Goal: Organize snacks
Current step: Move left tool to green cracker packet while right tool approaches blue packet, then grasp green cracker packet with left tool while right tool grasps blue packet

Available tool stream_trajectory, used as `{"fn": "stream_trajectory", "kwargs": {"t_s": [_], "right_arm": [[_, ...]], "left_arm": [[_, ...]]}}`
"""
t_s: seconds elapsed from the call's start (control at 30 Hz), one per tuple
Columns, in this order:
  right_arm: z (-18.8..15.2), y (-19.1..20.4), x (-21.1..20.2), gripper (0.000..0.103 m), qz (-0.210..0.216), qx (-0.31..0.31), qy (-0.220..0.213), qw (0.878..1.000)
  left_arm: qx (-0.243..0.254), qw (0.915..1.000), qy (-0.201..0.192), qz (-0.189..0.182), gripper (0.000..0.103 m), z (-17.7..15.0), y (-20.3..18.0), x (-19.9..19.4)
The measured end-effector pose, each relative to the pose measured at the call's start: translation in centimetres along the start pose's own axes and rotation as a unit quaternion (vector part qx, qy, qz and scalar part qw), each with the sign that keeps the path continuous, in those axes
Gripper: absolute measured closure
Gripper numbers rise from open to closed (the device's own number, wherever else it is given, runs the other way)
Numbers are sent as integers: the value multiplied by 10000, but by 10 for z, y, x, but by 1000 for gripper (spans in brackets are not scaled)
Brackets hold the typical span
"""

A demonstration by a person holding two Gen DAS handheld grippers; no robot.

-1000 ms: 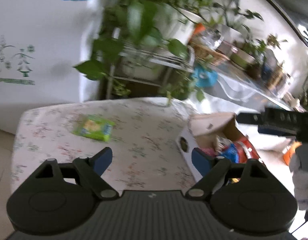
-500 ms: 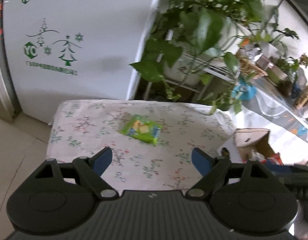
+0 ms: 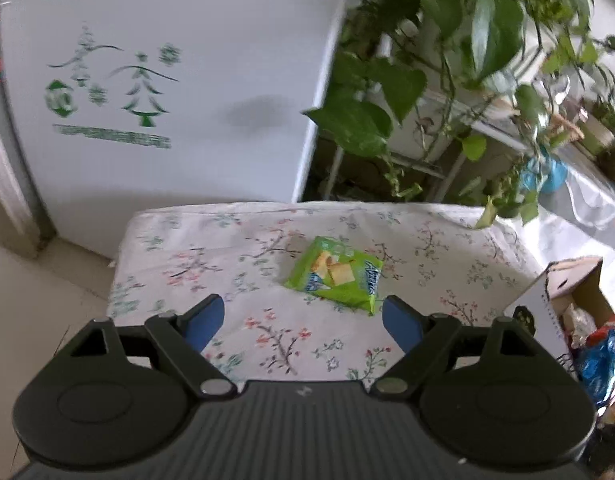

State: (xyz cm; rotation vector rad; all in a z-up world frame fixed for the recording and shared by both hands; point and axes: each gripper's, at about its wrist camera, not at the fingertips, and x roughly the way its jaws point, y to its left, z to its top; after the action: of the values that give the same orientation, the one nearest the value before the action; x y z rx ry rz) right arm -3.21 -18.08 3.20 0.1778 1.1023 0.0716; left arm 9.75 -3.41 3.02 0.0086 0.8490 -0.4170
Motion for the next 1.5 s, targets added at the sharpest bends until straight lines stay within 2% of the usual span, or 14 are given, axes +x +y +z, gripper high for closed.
{"fn": "stream_trajectory", "kwargs": {"t_s": [0.23,0.5,0.77,0.87,1.0,1.07,1.13,1.2,1.27,1.4,1.5], "right_arm": [[-11,12,22,12,-179,-306,288,9990],[-11,18,34,12,-432,-424,302,9977],[-12,28,40,12,-591,-756,258,9951],[-12,32,42,12,-612,-819,264,9944],[-12,33,41,12,-565,-830,276,9946],[-11,35,42,12,-534,-871,289,9943],[-11,36,43,12,-462,-893,319,9944],[-11,37,43,12,-436,-899,338,9944],[-12,38,39,16,-406,-965,332,9939],[-9,34,40,44,-10,-770,395,9962],[-8,33,40,51,78,-775,368,9963]], "left_arm": [[422,9989,117,-143,17,4,-12,44],[685,9974,218,-90,17,6,-28,87],[802,9962,293,-178,17,7,-31,117],[1026,9945,190,-53,13,3,-36,123],[1170,9930,128,-17,13,3,-40,124],[1131,9935,101,2,15,2,-40,124],[1150,9934,28,12,26,2,-39,123],[1164,9932,13,-83,32,2,-38,121],[1167,9931,10,-71,36,2,-37,119],[1161,9932,49,-43,42,0,-35,111],[1114,9937,141,-23,44,-1,-31,102]]}}
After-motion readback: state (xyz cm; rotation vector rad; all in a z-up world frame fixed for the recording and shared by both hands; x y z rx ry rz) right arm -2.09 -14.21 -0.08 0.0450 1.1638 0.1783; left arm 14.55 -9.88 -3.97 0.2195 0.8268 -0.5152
